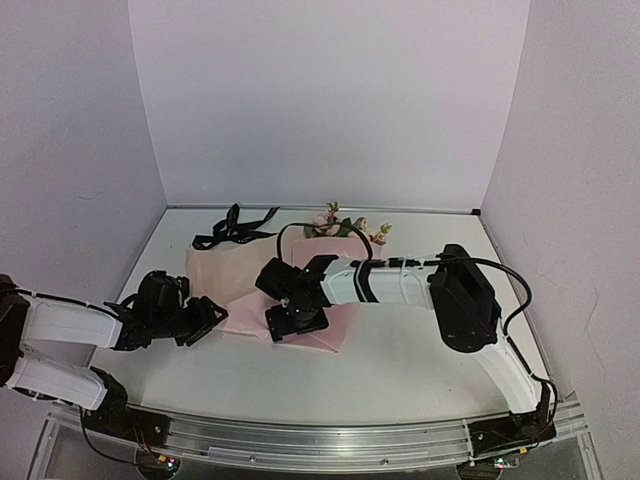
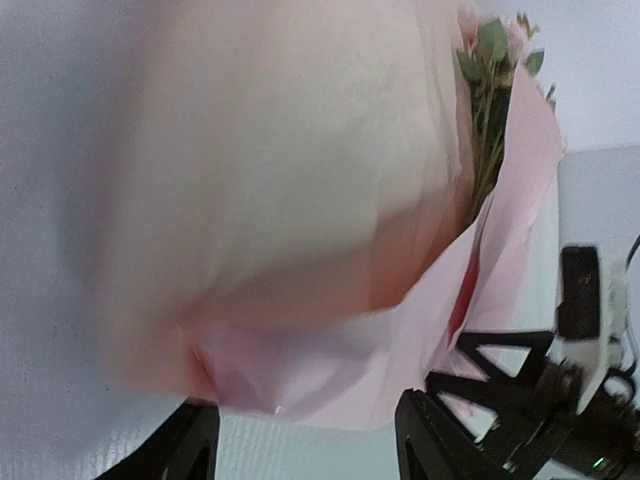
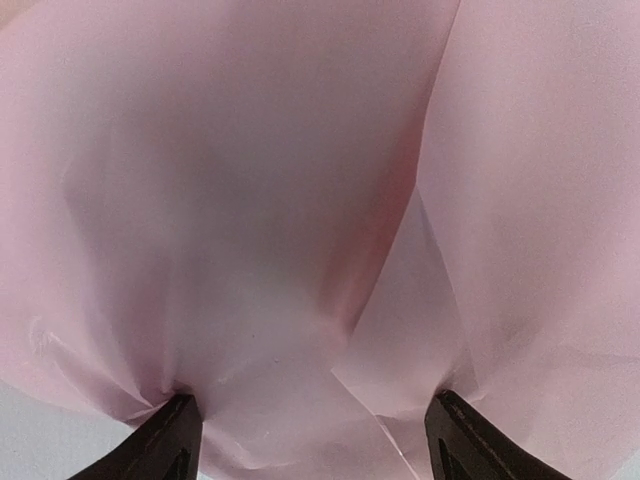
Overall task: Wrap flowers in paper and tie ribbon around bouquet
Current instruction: Pick up the two-thirds-folded wrapping paper from the center of the board.
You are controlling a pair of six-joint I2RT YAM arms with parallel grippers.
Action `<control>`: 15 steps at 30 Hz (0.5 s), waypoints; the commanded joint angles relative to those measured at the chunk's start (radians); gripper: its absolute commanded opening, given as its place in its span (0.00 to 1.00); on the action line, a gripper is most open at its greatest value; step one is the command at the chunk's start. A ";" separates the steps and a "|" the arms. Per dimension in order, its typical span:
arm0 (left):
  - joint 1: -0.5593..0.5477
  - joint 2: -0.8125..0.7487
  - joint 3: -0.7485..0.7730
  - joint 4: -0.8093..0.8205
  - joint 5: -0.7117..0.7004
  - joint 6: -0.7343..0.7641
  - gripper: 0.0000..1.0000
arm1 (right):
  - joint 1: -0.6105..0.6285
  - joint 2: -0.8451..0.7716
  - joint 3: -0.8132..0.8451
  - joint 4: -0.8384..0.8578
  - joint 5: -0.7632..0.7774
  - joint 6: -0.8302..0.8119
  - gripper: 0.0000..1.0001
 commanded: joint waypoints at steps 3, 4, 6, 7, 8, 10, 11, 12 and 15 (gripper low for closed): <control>-0.021 -0.025 -0.065 0.150 0.027 -0.192 0.74 | -0.010 0.085 -0.089 -0.084 -0.076 0.014 0.82; -0.031 -0.044 -0.061 0.123 0.008 -0.219 0.76 | -0.010 0.083 -0.091 -0.083 -0.076 0.013 0.82; -0.065 -0.101 -0.028 -0.016 -0.062 -0.248 0.79 | -0.010 0.080 -0.094 -0.079 -0.076 0.012 0.83; -0.075 -0.127 -0.018 -0.060 -0.086 -0.262 0.79 | -0.010 0.079 -0.096 -0.077 -0.076 0.013 0.83; -0.080 -0.148 -0.013 -0.076 -0.103 -0.282 0.79 | -0.010 0.078 -0.097 -0.075 -0.076 0.014 0.83; -0.095 -0.169 -0.029 -0.048 -0.112 -0.334 0.79 | -0.009 0.079 -0.101 -0.068 -0.076 0.019 0.83; -0.113 -0.160 -0.030 -0.028 -0.113 -0.351 0.79 | -0.010 0.081 -0.101 -0.065 -0.077 0.022 0.83; -0.129 -0.137 -0.025 -0.019 -0.113 -0.366 0.79 | -0.009 0.082 -0.103 -0.064 -0.088 0.023 0.83; -0.190 -0.037 0.012 0.015 -0.169 -0.395 0.78 | -0.009 0.081 -0.113 -0.056 -0.102 0.026 0.84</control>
